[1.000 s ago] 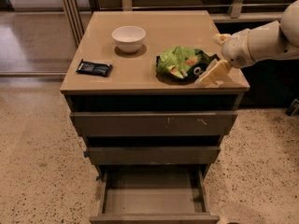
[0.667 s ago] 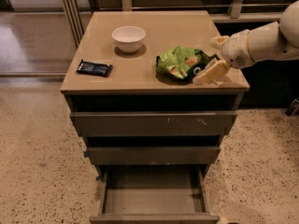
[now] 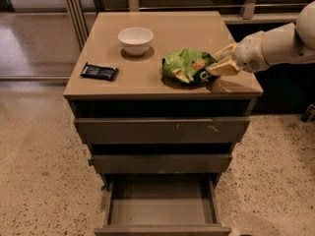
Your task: Place green rice chip bag into bottom drawer
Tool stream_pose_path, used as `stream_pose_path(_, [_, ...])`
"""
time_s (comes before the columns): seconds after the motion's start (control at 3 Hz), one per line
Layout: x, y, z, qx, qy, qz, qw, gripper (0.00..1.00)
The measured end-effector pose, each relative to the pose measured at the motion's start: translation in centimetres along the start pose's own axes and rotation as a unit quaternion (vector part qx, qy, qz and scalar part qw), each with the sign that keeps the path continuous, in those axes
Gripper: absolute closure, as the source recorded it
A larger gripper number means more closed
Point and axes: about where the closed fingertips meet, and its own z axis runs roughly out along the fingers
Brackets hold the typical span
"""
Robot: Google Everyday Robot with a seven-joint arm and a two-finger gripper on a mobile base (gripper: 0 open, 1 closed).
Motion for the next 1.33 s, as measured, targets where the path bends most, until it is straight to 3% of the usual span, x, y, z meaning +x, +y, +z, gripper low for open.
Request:
stream_pose_path(0.33, [0.0,0.0,0.0,0.0,0.0,0.0,1.0,0.87])
stream_pose_path(0.67, [-0.7,1.7,-1.0,-0.02,-0.009,-0.016,0.9996,1.0])
stream_pose_path(1.0, [-2.0,4.9,-4.5,-0.042,-0.024,-0.03,0.9984,1.0])
stream_pose_path(1.33, [-3.6,9.0,-9.8,-0.066,-0.051,-0.022,0.9962,1.0])
